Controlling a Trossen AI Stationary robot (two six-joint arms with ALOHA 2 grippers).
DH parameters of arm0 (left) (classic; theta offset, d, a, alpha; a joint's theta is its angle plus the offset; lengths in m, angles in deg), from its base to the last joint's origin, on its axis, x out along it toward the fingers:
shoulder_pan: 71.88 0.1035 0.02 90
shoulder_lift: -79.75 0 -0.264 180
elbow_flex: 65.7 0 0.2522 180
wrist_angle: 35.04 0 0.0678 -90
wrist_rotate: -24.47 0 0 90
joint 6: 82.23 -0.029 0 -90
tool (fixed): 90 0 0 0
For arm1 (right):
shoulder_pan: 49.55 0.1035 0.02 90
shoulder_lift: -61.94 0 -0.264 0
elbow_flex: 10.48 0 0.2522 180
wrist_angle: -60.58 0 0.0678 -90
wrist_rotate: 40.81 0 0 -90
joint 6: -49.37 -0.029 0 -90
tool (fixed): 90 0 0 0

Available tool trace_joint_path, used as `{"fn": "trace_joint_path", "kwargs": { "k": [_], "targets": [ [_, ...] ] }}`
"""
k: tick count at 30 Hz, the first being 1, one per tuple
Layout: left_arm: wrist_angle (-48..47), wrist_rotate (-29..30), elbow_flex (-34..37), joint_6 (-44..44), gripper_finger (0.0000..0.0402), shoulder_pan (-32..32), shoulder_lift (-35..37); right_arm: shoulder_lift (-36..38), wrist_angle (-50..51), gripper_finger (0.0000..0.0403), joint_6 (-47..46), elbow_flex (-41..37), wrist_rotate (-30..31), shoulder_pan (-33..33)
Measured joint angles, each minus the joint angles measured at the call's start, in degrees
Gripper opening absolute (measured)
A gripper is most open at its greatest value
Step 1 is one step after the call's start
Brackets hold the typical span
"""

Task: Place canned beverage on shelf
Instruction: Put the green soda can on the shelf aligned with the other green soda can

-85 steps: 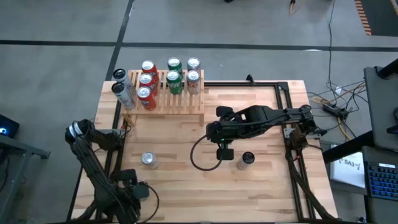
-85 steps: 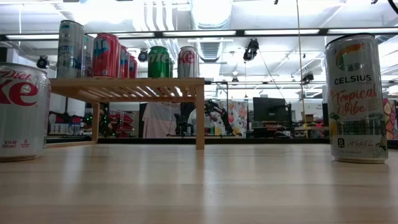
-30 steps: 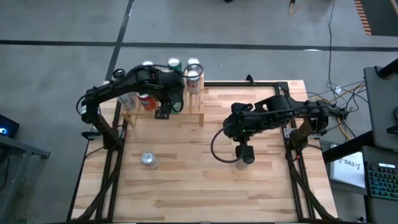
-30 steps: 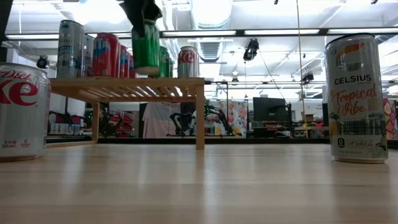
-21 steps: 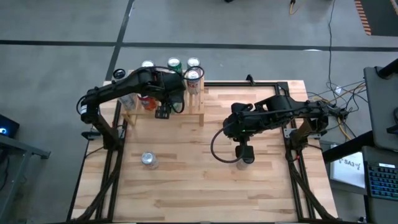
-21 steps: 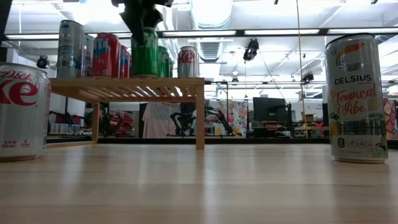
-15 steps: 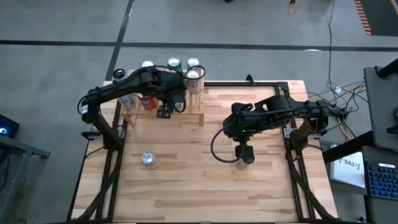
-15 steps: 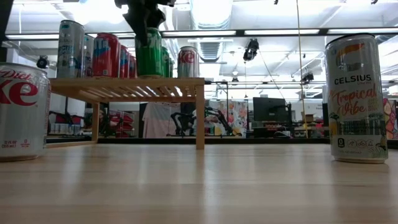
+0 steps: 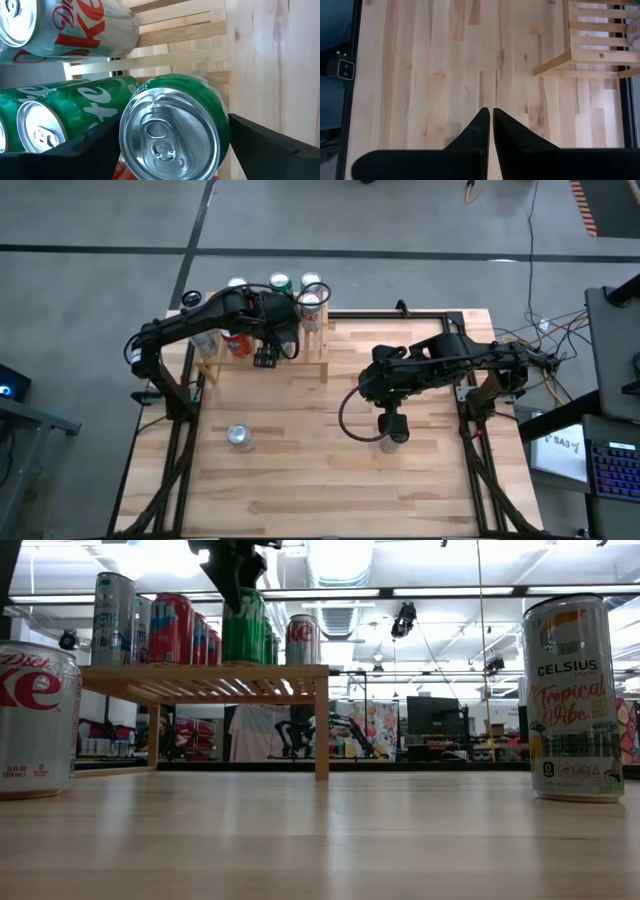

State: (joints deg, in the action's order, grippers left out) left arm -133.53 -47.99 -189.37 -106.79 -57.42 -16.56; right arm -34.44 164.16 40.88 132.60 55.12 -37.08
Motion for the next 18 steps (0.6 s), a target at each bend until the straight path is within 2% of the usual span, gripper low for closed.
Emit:
{"fn": "trace_joint_path", "kwargs": {
  "k": [18],
  "targets": [
    [1.0, 0.1, 0.1, -0.5, 0.0357, 0.0, 0.3, 0.0, -0.1, 0.0012, 0.1, 0.0, 0.0, 0.0]
  ]
}}
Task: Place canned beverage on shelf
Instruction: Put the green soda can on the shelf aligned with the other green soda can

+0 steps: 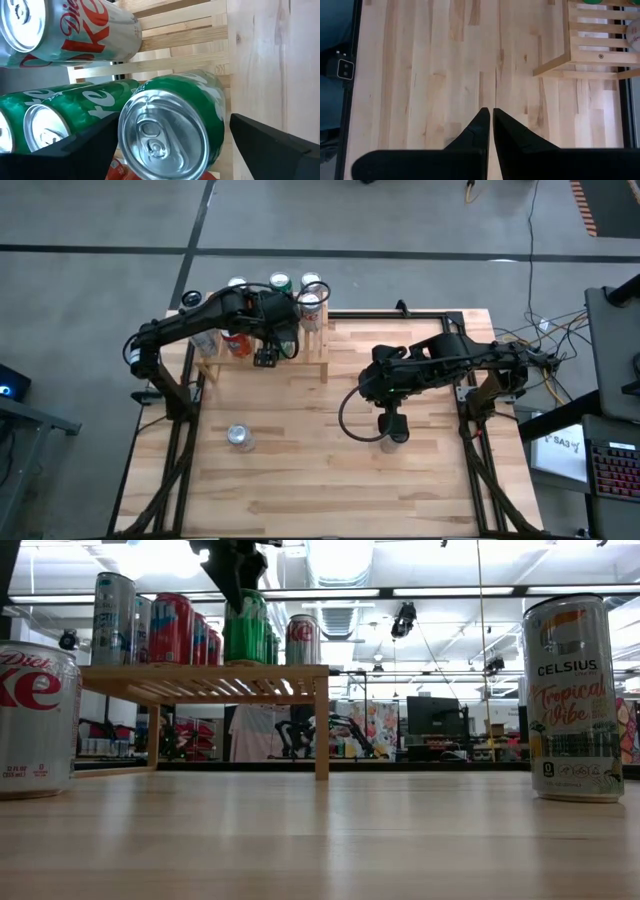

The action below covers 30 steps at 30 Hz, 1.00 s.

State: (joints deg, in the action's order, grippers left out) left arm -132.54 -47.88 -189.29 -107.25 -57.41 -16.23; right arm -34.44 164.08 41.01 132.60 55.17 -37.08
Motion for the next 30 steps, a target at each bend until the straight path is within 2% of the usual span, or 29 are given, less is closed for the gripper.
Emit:
{"fn": "trace_joint_path", "kwargs": {
  "k": [6, 12, 16, 19, 23, 27, 30],
  "targets": [
    [-0.3, 0.2, 0.0, -0.6, 0.0357, 0.0, 1.6, 0.0, -0.8, 0.0012, 0.8, 0.0, 0.0, 0.0],
    [-1.0, 2.8, 0.0, -0.7, 0.0357, 0.0, 4.5, 0.0, -3.2, 0.0012, 3.3, 0.0, 0.1, 0.0],
    [-1.2, 2.8, -2.5, 2.3, 0.0356, -0.3, 6.2, -0.2, -6.9, 0.0012, 6.7, 0.0, 0.2, -0.1],
    [-1.3, -0.5, -5.0, 5.2, 0.0339, -1.6, 7.7, -0.2, -11.9, 0.0012, 10.9, -0.9, 0.3, -0.1],
    [-0.2, -6.1, -5.7, 8.7, 0.0268, -5.7, 11.3, -0.2, -18.6, 0.0012, 15.9, -3.6, 4.4, -0.1],
    [3.8, -5.9, -1.2, 15.0, 0.0159, -12.4, 17.2, 0.3, -23.6, 0.0012, 19.1, -8.5, 5.9, -1.5],
    [9.8, -2.1, 5.7, 21.2, 0.0068, -19.1, 22.9, 1.0, -28.7, 0.0012, 20.5, -14.3, 5.6, -3.4]
  ]
}}
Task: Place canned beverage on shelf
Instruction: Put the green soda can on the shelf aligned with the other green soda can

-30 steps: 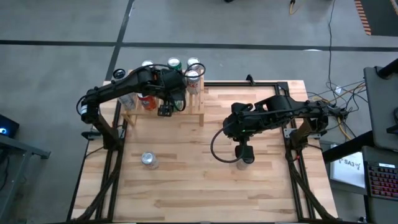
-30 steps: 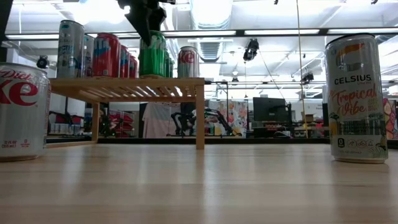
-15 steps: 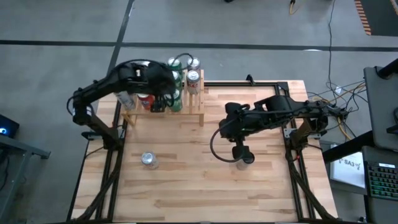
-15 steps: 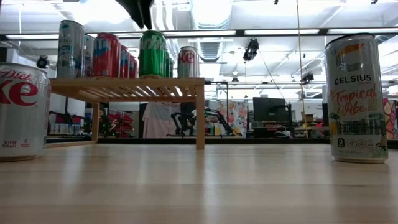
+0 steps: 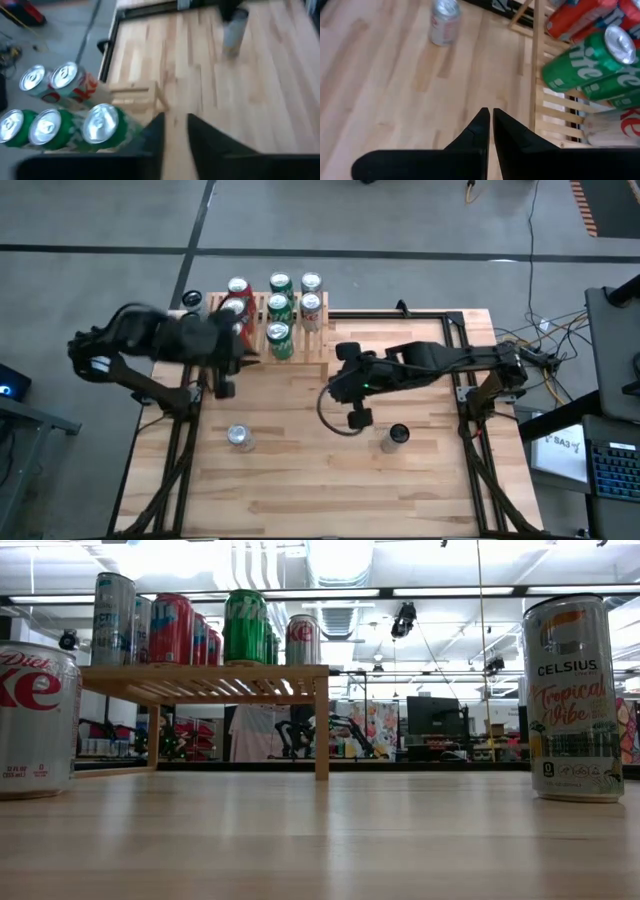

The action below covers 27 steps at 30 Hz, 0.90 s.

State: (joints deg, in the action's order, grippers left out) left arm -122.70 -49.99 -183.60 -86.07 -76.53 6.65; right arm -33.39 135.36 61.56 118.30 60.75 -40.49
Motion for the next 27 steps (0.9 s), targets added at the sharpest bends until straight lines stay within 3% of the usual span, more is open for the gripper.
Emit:
{"fn": "trace_joint_path", "kwargs": {
  "k": [3, 9, 12, 14, 17, 22, 27],
  "targets": [
    [8.6, 8.9, 9.4, 5.6, 0.0012, -8.2, 5.2, 1.2, -5.6, 0.0012, 0.6, -6.2, 0.0, -2.4],
    [27.9, 33.8, 31.8, 7.7, 0.0025, -21.5, 11.8, 3.4, -22.4, 0.0012, 1.0, -18.9, 0.0, -7.8],
    [33.3, 46.4, 42.9, 5.7, 0.0017, -23.8, 13.6, 3.6, -35.9, 0.0012, 1.8, -25.0, 0.0, -10.4],
    [36.8, 51.3, 49.3, 4.0, 0.001, -23.8, 15.3, 3.4, -46.2, 0.0012, 2.4, -28.6, 0.0, -11.9],
    [44.4, 47.7, 56.7, 1.8, 0.0002, -22.5, 18.4, 3.4, -56.5, 0.0012, 2.4, -32.9, 0.0, -14.0],
    [58.8, 30.0, 65.6, -1.8, 0.0, -20.1, 24.9, 3.4, -61.7, 0.0012, 0.1, -36.8, 0.0, -16.6],
    [75.9, 30.0, 73.6, -7.7, 0.0, -16.7, 27.2, 3.1, -64.1, 0.0012, -2.1, -38.4, 0.1, -17.9]
  ]
}}
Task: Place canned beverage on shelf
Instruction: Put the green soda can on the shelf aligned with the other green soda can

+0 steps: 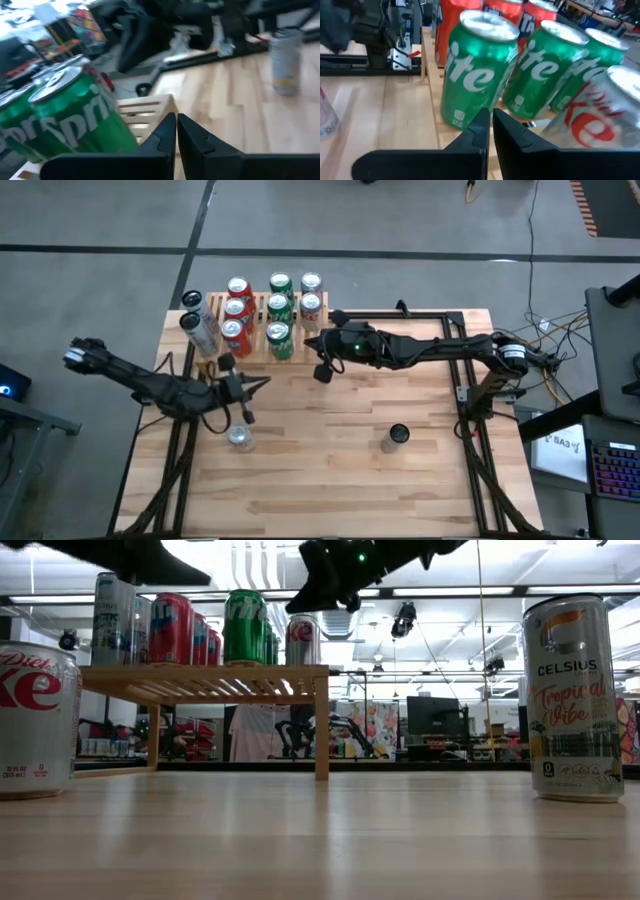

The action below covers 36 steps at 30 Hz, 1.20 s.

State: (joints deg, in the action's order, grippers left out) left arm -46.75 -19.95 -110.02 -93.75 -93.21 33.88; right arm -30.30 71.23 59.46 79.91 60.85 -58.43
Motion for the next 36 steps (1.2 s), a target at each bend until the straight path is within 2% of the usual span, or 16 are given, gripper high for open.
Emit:
{"fn": "trace_joint_path", "kwargs": {
  "k": [5, 8, 13, 23, 31, 36],
  "targets": [
    [17.1, 4.7, 6.5, -0.8, 0.0, 3.5, -1.8, -0.6, -2.3, 0.0012, -1.1, -2.0, 0.4, 0.0],
    [21.7, 6.9, 8.1, -0.6, 0.0, 4.9, -3.1, -0.6, -3.7, 0.0012, -1.2, -2.0, 0.4, 0.0],
    [22.9, 7.4, 7.3, 0.9, 0.0, 7.3, -6.3, -0.7, -5.9, 0.0012, -0.8, -2.0, 2.5, -0.1],
    [22.9, 9.1, 5.0, 2.0, 0.0, 9.6, -11.9, -2.6, -13.3, 0.0012, -0.2, -1.9, 2.4, -0.7],
    [22.8, 13.5, 5.0, 2.1, 0.0, 9.6, -13.3, -5.5, -17.4, 0.0012, -0.1, -2.0, 5.3, -0.7],
    [22.8, 13.8, 5.0, 2.1, 0.0, 10.0, -13.3, -6.6, -18.9, 0.0012, -0.2, -2.0, 5.4, -0.7]
  ]
}}
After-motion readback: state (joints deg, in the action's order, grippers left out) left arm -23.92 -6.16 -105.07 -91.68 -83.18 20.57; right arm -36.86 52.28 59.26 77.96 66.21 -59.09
